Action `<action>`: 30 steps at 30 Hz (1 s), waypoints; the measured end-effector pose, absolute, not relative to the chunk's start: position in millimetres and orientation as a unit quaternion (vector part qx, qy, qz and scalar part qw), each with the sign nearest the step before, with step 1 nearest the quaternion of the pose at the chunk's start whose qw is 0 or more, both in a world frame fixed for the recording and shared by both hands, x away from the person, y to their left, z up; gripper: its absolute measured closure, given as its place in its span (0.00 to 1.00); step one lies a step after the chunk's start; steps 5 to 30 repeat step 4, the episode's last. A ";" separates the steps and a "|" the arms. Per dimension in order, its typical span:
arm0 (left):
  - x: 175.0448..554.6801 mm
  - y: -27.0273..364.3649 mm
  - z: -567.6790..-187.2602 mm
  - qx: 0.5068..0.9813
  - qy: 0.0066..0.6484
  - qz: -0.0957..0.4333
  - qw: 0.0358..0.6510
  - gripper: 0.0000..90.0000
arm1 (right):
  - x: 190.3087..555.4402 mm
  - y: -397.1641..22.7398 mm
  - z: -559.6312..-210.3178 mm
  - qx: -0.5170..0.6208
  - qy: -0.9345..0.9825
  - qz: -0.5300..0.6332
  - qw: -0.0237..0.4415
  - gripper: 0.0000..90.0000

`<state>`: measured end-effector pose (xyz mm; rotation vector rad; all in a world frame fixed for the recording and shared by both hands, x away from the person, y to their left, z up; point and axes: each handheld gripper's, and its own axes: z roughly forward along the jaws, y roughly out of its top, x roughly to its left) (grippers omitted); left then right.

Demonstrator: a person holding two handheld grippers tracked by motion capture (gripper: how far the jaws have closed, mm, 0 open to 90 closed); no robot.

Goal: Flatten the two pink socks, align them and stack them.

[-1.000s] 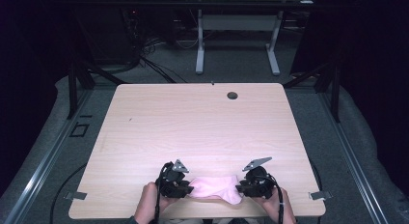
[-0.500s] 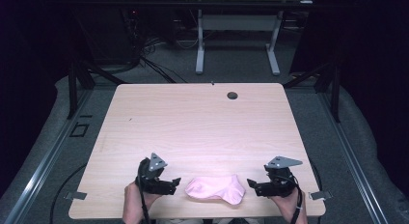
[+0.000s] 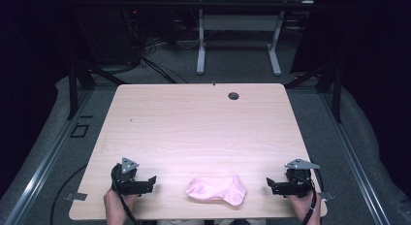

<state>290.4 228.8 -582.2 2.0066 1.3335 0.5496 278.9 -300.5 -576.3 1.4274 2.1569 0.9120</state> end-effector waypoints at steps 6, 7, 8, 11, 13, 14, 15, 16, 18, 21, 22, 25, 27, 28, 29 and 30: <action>291.5 229.0 -589.8 0.764 0.511 0.216 0.328 0.00 | 282.0 -299.3 -586.4 0.508 0.779 0.304 0.206 0.00; 291.5 229.0 -589.8 0.764 0.511 0.216 0.328 0.00 | 282.0 -299.3 -586.4 0.508 0.779 0.304 0.206 0.00; 291.5 229.0 -589.8 0.764 0.511 0.216 0.328 0.00 | 282.0 -299.3 -586.4 0.508 0.779 0.304 0.206 0.00; 291.5 229.0 -589.8 0.764 0.511 0.216 0.328 0.00 | 282.0 -299.3 -586.4 0.508 0.779 0.304 0.206 0.00; 291.5 229.0 -589.8 0.764 0.511 0.216 0.328 0.00 | 282.0 -299.3 -586.4 0.508 0.779 0.304 0.206 0.00; 291.5 229.0 -589.8 0.764 0.511 0.216 0.328 0.00 | 282.0 -299.3 -586.4 0.508 0.779 0.304 0.206 0.00; 291.5 229.0 -589.8 0.764 0.511 0.216 0.328 0.00 | 282.0 -299.3 -586.4 0.508 0.779 0.304 0.206 0.00; 291.5 229.0 -589.8 0.764 0.511 0.216 0.328 0.00 | 282.0 -299.3 -586.4 0.508 0.779 0.304 0.206 0.00; 291.5 229.0 -589.8 0.764 0.511 0.216 0.328 0.00 | 282.0 -299.3 -586.4 0.508 0.779 0.304 0.206 0.00; 291.5 229.0 -589.8 0.764 0.511 0.216 0.328 0.00 | 282.0 -299.3 -586.4 0.508 0.779 0.304 0.206 0.00; 291.5 229.0 -589.8 0.764 0.511 0.216 0.328 0.00 | 282.0 -299.3 -586.4 0.508 0.779 0.304 0.206 0.00; 291.5 229.0 -589.8 0.764 0.511 0.216 0.328 0.00 | 282.0 -299.3 -586.4 0.508 0.779 0.304 0.206 0.00; 291.5 229.0 -589.8 0.764 0.511 0.216 0.328 0.00 | 282.0 -299.3 -586.4 0.508 0.779 0.304 0.206 0.00; 291.5 229.0 -589.8 0.764 0.511 0.216 0.328 0.00 | 282.0 -299.3 -586.4 0.508 0.779 0.304 0.206 0.00; 291.5 229.0 -589.8 0.764 0.511 0.216 0.328 0.00 | 282.0 -299.3 -586.4 0.508 0.779 0.304 0.206 0.00; 291.5 229.0 -589.8 0.764 0.511 0.216 0.328 0.00 | 282.0 -299.3 -586.4 0.508 0.779 0.304 0.206 0.00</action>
